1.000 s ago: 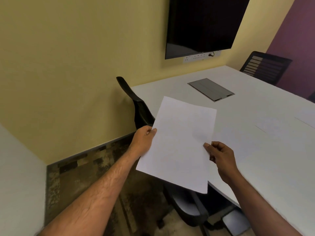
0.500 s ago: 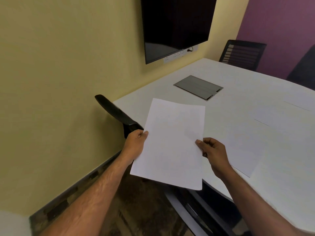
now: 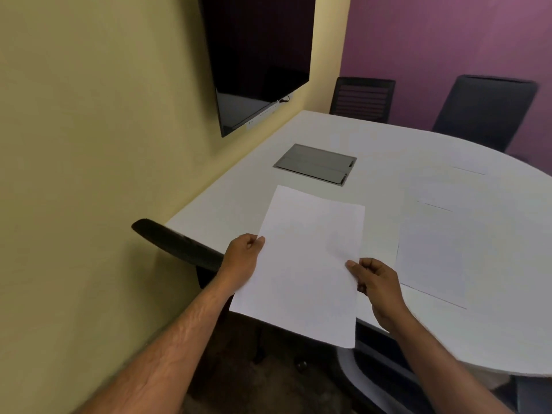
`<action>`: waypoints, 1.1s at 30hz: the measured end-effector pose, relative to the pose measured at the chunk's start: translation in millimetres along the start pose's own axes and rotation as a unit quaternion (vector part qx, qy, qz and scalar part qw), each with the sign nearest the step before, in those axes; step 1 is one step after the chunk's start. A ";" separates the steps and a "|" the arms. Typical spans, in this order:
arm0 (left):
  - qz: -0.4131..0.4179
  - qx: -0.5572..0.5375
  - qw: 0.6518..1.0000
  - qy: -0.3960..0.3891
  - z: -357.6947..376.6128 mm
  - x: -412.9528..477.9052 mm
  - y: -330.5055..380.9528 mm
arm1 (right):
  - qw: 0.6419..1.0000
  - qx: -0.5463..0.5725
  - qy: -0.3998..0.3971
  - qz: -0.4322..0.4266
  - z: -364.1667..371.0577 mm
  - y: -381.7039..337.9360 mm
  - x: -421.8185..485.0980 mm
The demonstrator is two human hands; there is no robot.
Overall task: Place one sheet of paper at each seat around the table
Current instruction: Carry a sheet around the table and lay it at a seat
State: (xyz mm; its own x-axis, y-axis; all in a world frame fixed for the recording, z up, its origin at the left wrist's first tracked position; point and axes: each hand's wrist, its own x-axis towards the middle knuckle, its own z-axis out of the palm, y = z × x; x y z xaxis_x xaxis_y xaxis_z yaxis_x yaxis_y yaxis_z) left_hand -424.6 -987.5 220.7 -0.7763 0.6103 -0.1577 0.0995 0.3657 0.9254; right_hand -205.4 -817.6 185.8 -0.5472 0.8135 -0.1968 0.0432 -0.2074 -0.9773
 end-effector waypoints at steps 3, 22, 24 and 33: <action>0.015 0.003 1.000 -0.023 -16.7 35.1 1.0 | 1.000 -0.008 0.022 -0.005 25.7 -3.0 6.8; -0.008 0.074 0.997 -0.034 -36.7 273.2 -19.6 | 0.997 -0.037 0.029 0.064 120.2 20.3 195.9; -0.013 0.075 0.996 -0.040 -36.7 293.3 -23.9 | 0.996 -0.042 0.027 0.071 132.9 25.4 207.5; -0.029 0.071 0.995 -0.069 -46.9 396.3 -70.5 | 0.986 -0.044 0.130 0.095 199.2 55.8 270.8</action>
State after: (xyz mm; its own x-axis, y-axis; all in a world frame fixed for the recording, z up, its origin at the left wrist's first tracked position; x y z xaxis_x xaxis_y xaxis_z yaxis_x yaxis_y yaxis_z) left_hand -768.5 -804.4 109.1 -0.6920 0.6718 -0.2642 0.1516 0.4931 0.8567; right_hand -517.7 -717.1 93.6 -0.2893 0.8789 -0.3792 0.2027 -0.3309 -0.9216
